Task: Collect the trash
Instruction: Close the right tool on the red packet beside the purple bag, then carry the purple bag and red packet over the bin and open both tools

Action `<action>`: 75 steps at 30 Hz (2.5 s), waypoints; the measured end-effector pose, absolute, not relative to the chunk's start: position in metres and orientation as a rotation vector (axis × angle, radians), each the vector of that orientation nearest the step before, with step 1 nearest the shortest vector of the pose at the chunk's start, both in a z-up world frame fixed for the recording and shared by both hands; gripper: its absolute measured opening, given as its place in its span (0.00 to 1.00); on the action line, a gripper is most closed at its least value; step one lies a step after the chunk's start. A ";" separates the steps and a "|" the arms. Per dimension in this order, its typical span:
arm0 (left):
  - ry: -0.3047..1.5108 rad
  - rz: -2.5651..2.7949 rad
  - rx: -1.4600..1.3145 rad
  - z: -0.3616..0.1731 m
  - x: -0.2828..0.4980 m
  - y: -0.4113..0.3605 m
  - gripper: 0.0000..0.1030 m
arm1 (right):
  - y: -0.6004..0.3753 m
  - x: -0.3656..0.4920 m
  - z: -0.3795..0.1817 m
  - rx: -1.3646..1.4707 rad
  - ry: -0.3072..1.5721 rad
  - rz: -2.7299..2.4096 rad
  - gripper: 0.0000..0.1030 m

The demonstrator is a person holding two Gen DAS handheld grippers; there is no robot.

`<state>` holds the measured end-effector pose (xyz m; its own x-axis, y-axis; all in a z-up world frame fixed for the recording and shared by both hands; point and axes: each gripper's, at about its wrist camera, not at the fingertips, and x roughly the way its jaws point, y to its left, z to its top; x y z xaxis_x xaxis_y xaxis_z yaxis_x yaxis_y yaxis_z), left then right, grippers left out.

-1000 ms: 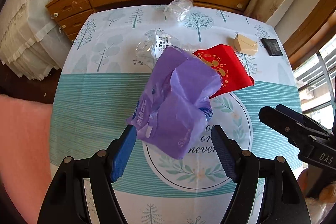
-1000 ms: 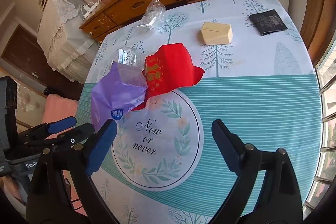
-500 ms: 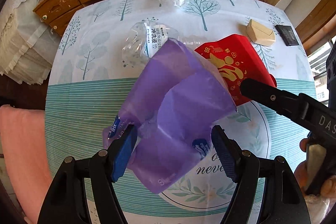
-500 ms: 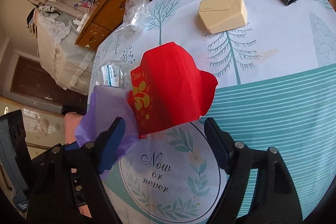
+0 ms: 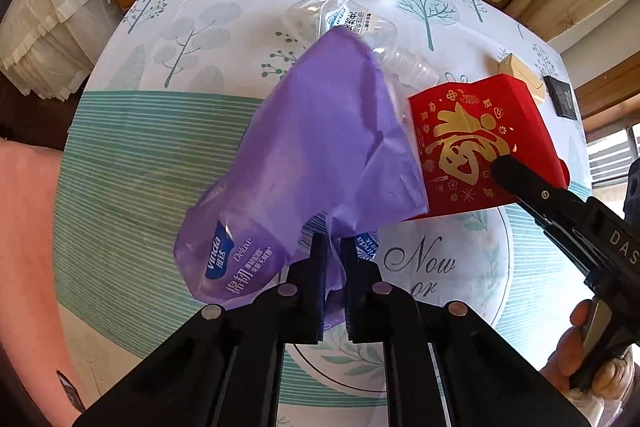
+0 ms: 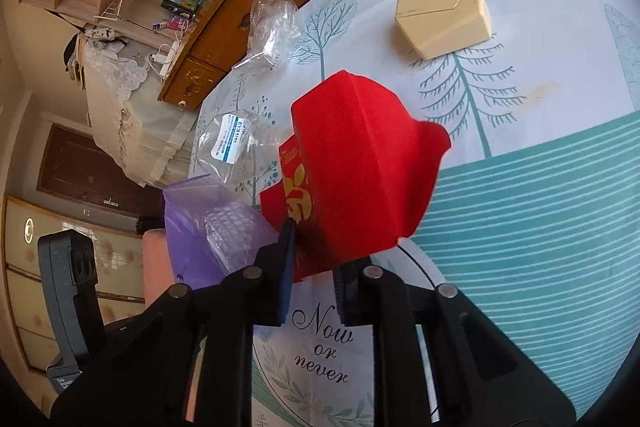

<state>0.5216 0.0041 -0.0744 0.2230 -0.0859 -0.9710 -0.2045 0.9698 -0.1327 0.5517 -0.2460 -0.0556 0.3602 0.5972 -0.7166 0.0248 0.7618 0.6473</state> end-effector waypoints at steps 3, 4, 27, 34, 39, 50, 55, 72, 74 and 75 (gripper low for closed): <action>1.318 0.084 -0.274 -0.063 0.499 0.005 0.01 | -0.250 0.536 -0.042 0.601 1.136 0.417 0.08; 1.309 0.080 -0.284 -0.059 0.491 0.004 0.01 | -0.252 0.529 -0.037 0.592 1.129 0.422 0.07; 1.158 -0.246 -0.219 0.040 0.211 0.006 0.00 | -0.223 0.206 0.074 0.471 0.965 0.342 0.03; 1.193 -0.337 -0.185 0.013 0.116 0.019 0.00 | -0.189 0.085 0.068 0.476 0.962 0.309 0.00; 1.271 -0.376 -0.150 -0.015 0.060 0.021 0.00 | -0.178 0.020 0.057 0.457 1.023 0.294 0.00; 1.457 -0.370 -0.130 -0.110 0.009 -0.003 0.00 | -0.193 -0.027 -0.029 0.443 1.201 0.210 0.00; 1.527 -0.327 -0.088 -0.202 0.008 -0.019 0.00 | -0.201 -0.027 -0.119 0.435 1.285 0.153 0.00; 1.626 -0.220 -0.074 -0.435 0.036 -0.046 0.19 | -0.211 0.005 -0.357 0.409 1.399 0.074 0.00; 1.629 -0.210 -0.059 -0.446 0.039 -0.046 0.33 | -0.210 0.008 -0.370 0.404 1.423 0.072 0.01; 1.627 -0.206 -0.052 -0.449 0.040 -0.046 0.38 | -0.209 0.010 -0.374 0.401 1.438 0.070 0.01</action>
